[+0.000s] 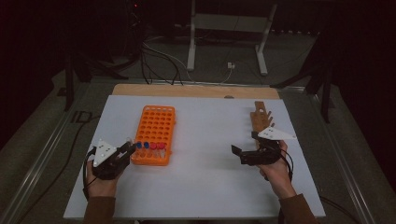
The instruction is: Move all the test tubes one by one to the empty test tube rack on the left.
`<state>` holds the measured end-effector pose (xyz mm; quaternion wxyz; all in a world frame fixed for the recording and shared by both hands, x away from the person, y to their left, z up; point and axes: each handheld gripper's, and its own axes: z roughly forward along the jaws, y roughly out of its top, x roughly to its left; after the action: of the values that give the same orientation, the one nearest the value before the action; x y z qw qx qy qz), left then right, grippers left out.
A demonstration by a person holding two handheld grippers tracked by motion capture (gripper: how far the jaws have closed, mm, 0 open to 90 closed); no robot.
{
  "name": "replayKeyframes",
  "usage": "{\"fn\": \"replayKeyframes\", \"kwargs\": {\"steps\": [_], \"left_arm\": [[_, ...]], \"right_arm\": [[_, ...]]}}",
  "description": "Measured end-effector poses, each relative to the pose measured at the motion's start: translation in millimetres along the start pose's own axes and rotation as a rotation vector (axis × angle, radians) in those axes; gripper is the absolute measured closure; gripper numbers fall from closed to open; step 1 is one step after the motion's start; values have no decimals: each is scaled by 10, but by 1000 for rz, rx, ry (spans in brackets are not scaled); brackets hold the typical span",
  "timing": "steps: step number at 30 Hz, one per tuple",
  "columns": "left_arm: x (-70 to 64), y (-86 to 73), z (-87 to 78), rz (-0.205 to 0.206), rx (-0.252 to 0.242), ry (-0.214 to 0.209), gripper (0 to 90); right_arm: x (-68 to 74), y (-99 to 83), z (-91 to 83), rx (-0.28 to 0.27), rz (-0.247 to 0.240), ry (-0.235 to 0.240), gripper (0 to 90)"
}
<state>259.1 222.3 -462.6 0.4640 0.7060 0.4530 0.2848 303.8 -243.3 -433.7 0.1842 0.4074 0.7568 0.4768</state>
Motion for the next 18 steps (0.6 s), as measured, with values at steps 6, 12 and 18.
{"fn": "replayKeyframes", "kwargs": {"steps": [6, 12, 18], "left_arm": [[11, -52, 69, 0, 16, 15, 764], [6, -126, 146, 16, 83, 22, 764], [-13, -173, 224, 30, 146, 31, 766]], "right_arm": [[2, -8, 4, -1, 2, -2, 1], [11, -33, 2, 8, 0, -1, 1], [15, -70, -1, 13, 1, -2, 1]]}}
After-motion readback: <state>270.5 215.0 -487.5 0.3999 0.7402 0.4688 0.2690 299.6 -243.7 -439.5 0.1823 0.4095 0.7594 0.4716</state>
